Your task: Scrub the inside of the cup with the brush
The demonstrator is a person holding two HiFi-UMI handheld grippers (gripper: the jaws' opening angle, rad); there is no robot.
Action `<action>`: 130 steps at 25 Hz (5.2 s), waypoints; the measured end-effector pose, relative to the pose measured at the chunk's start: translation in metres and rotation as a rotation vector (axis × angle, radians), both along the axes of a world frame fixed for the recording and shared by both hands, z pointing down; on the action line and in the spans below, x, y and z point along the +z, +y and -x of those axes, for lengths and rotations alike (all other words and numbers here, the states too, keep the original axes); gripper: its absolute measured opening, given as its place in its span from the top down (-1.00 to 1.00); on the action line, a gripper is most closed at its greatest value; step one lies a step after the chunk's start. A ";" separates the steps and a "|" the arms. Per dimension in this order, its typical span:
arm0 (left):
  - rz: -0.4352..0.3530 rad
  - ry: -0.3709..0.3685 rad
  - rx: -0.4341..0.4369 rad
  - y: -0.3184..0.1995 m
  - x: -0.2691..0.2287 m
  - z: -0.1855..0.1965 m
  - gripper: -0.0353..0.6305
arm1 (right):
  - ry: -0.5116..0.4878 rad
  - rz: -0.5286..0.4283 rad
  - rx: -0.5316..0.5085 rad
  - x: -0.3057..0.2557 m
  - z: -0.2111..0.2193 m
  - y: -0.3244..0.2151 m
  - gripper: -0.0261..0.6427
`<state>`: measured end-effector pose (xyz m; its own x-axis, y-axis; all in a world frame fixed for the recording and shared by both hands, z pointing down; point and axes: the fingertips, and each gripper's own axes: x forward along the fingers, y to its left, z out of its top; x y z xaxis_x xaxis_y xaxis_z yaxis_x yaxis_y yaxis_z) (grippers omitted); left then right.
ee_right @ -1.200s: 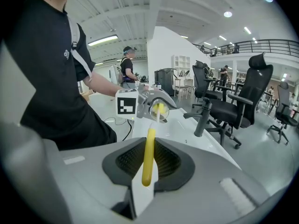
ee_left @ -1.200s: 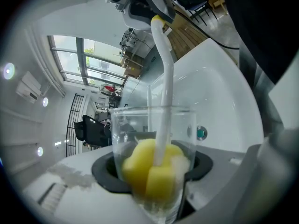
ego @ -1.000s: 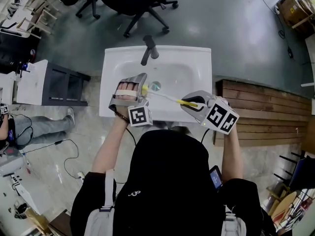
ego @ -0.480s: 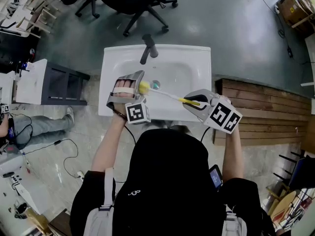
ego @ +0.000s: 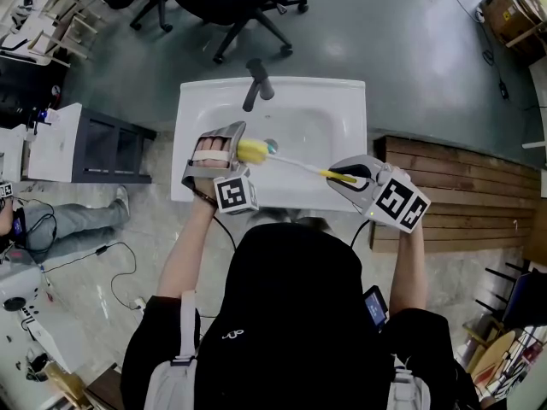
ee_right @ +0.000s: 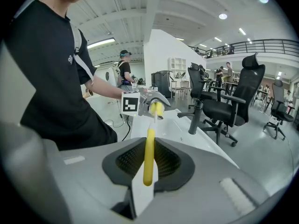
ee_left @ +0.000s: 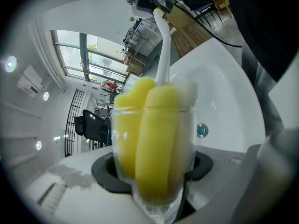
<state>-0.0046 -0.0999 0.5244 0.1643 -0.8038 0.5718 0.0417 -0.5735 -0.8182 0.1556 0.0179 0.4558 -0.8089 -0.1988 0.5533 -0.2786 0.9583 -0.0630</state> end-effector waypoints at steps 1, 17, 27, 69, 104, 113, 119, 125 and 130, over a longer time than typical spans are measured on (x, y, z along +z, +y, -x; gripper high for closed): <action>-0.001 -0.002 -0.008 -0.002 0.000 0.003 0.09 | -0.001 0.002 0.004 -0.001 -0.003 0.000 0.77; 0.075 0.213 -0.236 -0.004 0.009 0.055 0.09 | -0.035 0.018 0.160 0.007 -0.042 0.003 0.77; 0.123 0.358 -0.276 -0.003 0.013 0.045 0.09 | -0.001 0.051 0.331 0.032 -0.056 -0.001 0.77; 0.284 0.810 -0.453 0.027 0.012 0.013 0.09 | 0.157 0.065 1.177 0.114 -0.126 -0.037 0.77; 0.314 0.893 -0.543 0.025 0.012 0.036 0.09 | 0.216 0.209 1.258 0.189 -0.110 -0.035 0.76; 0.340 0.903 -0.537 0.022 0.015 0.044 0.09 | 0.237 0.222 1.248 0.194 -0.105 -0.031 0.75; 0.349 0.904 -0.543 0.016 0.016 0.054 0.09 | 0.234 0.218 1.254 0.194 -0.104 -0.031 0.70; 0.354 0.904 -0.545 0.010 0.021 0.062 0.09 | 0.217 0.200 1.261 0.187 -0.106 -0.032 0.56; 0.357 0.932 -0.546 0.005 0.022 0.070 0.09 | 0.208 0.098 1.250 0.167 -0.105 -0.046 0.56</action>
